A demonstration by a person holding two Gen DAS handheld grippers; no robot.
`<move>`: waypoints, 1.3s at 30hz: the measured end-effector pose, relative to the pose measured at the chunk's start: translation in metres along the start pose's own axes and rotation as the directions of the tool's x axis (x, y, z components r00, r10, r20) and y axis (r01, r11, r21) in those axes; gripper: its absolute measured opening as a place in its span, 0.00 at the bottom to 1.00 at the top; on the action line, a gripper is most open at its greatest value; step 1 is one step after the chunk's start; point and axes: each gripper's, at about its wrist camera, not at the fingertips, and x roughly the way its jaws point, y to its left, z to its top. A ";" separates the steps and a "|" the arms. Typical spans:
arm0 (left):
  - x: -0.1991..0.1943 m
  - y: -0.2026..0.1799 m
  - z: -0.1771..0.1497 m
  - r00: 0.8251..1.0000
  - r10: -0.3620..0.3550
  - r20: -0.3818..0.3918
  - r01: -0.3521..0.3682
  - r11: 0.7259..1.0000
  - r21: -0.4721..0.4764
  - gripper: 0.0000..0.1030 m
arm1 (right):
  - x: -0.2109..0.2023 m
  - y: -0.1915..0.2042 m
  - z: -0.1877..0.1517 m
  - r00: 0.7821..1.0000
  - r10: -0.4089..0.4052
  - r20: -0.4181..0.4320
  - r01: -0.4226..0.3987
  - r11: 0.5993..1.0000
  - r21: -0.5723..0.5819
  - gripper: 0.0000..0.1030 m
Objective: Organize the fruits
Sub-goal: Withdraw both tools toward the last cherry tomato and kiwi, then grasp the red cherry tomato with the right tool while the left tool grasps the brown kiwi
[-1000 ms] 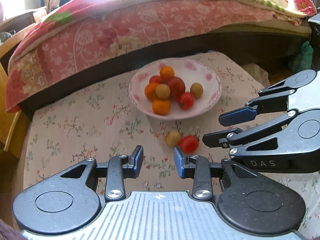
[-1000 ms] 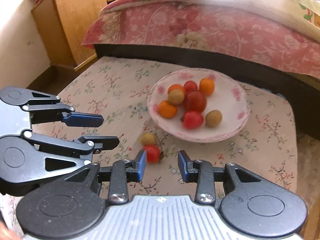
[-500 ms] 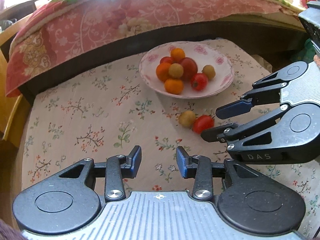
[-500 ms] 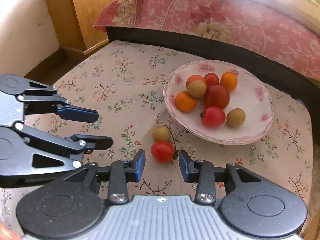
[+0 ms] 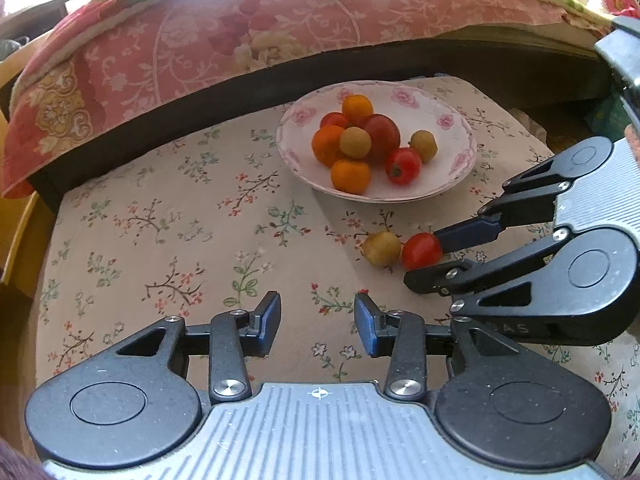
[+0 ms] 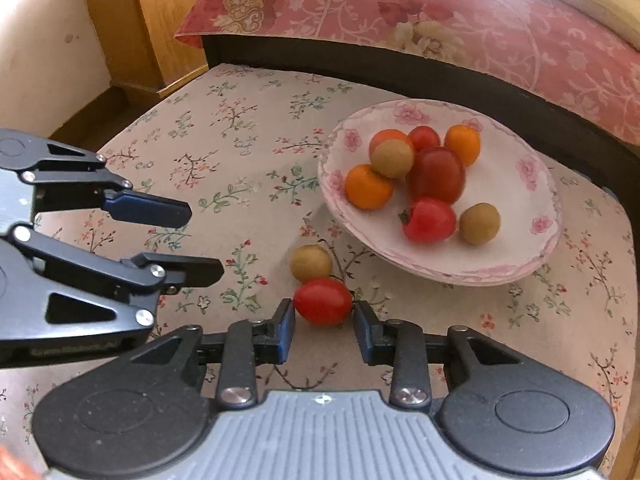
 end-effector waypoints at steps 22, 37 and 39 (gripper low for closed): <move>0.045 -0.035 0.018 0.996 -0.070 0.047 0.069 0.997 0.029 0.46 | -0.032 -0.039 -0.033 1.000 0.012 -0.012 -0.011 0.996 0.094 0.34; 0.019 -0.044 -0.001 0.997 -0.072 0.012 0.071 0.996 0.058 0.32 | -0.036 -0.036 -0.035 1.000 0.001 -0.008 0.000 0.997 0.071 0.33; 0.010 -0.046 -0.008 0.997 -0.072 0.001 0.072 0.995 0.062 0.32 | -0.041 -0.033 -0.037 1.000 0.004 -0.002 -0.004 0.998 0.061 0.32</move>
